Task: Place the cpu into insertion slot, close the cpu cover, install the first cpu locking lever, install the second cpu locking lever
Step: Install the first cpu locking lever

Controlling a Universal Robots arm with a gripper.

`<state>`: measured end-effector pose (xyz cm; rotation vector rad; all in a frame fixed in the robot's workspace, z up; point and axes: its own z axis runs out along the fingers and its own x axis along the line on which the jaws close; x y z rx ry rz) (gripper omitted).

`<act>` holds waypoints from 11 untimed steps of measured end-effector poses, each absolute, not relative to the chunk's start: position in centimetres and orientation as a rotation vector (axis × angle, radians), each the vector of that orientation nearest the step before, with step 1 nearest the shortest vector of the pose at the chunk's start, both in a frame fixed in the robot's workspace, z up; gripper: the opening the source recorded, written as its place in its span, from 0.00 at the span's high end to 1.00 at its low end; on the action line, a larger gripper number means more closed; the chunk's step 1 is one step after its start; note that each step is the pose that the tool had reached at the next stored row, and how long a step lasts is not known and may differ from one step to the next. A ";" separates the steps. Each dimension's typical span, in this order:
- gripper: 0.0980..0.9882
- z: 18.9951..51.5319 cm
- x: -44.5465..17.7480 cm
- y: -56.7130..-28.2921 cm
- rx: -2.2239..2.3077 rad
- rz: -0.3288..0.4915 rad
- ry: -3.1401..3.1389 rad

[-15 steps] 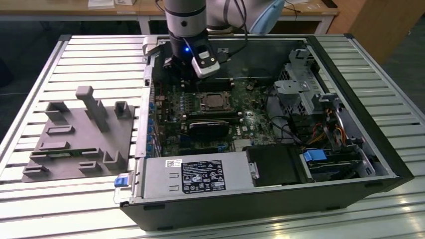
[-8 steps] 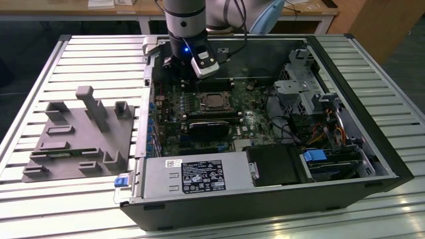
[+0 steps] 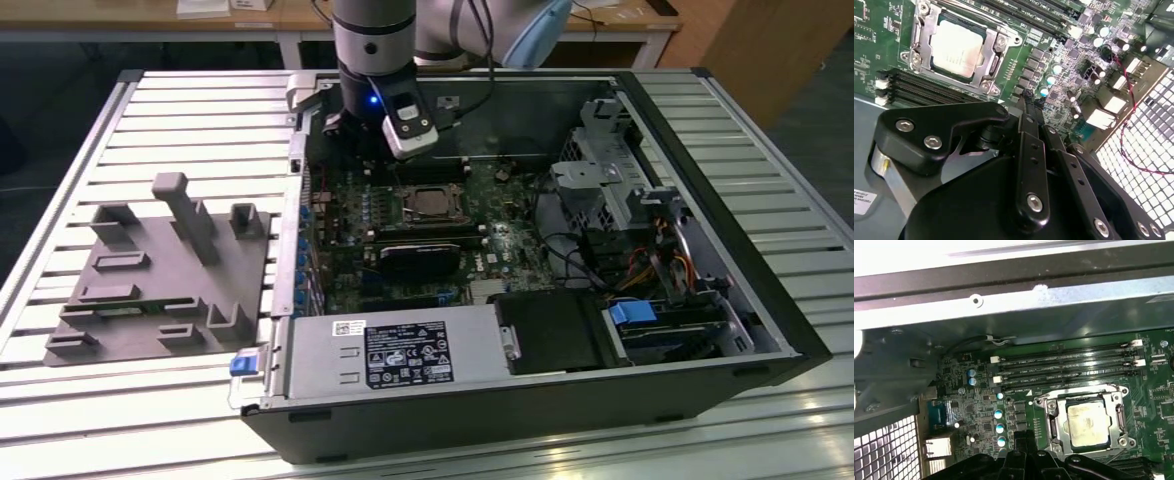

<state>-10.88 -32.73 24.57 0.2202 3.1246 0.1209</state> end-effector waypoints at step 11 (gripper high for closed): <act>1.00 24.6 -11.3 -32.8 0.220 0.305 3.118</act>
